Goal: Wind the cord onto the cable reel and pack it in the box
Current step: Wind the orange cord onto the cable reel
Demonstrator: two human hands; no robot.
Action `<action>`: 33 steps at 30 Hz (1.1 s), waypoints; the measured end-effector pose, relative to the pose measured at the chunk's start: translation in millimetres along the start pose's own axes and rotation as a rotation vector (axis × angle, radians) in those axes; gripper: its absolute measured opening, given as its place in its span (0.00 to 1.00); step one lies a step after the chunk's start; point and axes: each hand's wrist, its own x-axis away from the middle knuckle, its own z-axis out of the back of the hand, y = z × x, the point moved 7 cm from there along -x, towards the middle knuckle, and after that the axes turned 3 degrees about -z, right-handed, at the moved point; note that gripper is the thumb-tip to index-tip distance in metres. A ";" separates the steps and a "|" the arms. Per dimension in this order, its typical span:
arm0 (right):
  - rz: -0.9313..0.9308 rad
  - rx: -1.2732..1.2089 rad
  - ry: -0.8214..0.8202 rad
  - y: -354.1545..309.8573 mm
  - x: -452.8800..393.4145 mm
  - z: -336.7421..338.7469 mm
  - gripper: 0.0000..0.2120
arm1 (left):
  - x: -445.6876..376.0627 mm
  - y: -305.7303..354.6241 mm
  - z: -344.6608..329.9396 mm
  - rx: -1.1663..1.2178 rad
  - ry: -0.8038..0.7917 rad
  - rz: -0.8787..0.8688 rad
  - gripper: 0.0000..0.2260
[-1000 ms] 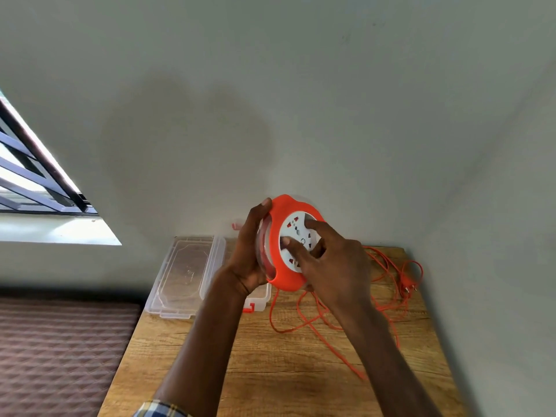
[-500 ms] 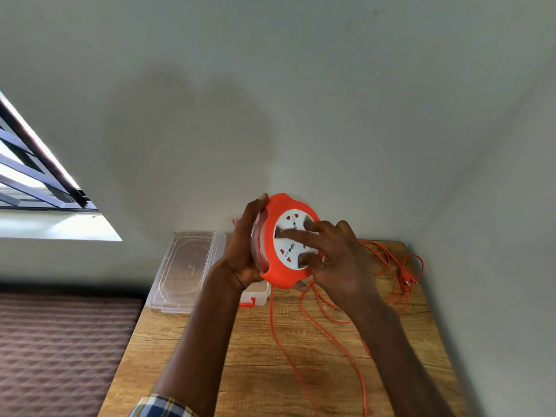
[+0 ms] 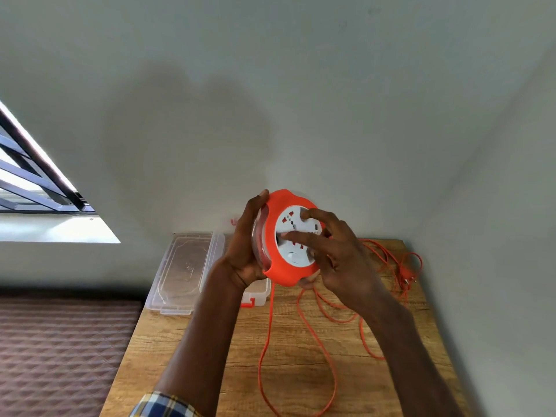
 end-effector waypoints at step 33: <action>-0.175 0.109 0.038 5.3 3.5 -7.4 0.26 | 1.2 -4.5 5.8 -0.081 -0.057 0.123 0.31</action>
